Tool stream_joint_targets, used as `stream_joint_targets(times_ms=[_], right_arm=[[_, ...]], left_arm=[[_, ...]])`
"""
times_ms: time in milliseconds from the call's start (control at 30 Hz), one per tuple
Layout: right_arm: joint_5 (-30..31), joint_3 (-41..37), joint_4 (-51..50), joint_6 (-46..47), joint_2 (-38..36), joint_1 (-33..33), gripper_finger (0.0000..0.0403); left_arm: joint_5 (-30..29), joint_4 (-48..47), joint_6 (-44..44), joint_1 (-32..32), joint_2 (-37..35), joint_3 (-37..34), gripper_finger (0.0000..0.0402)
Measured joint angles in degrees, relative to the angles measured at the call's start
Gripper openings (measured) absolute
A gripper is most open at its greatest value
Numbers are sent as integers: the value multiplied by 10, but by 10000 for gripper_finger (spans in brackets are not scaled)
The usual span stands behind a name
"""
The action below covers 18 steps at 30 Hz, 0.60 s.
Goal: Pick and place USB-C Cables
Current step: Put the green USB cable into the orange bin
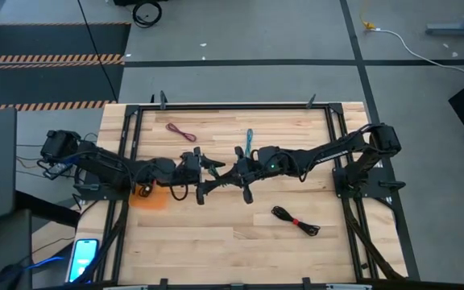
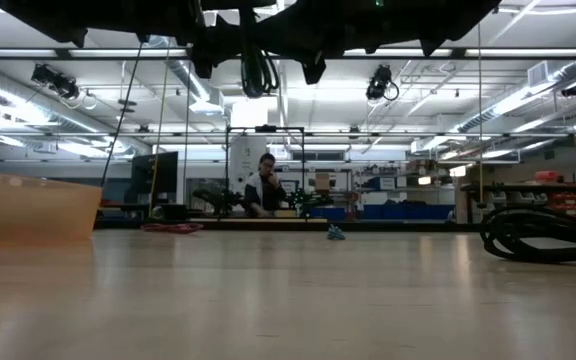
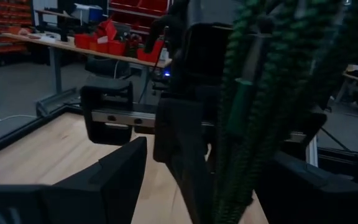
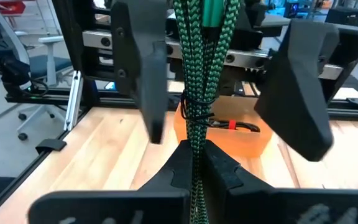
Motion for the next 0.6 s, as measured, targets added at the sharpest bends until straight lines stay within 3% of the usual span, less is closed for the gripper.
stream_joint_targets(times_ms=[133, 233, 333, 533, 600], right_arm=[[8, 0, -8, 0, 0, 0, 17], [14, 0, -7, -1, 0, 0, 17], [14, 0, -10, -2, 0, 0, 17], [31, 0, -12, -2, 0, -1, 17], [31, 0, -12, -2, 0, -1, 18]], left_arm=[[-3, -3, -4, 0, 0, 0, 272], [-4, -11, -14, 0, 0, 0, 247], [-3, -23, -17, 3, 0, 0, 191], [-1, -24, -16, 4, 0, 0, 39], [-2, -25, -14, 4, 0, 0, 30]])
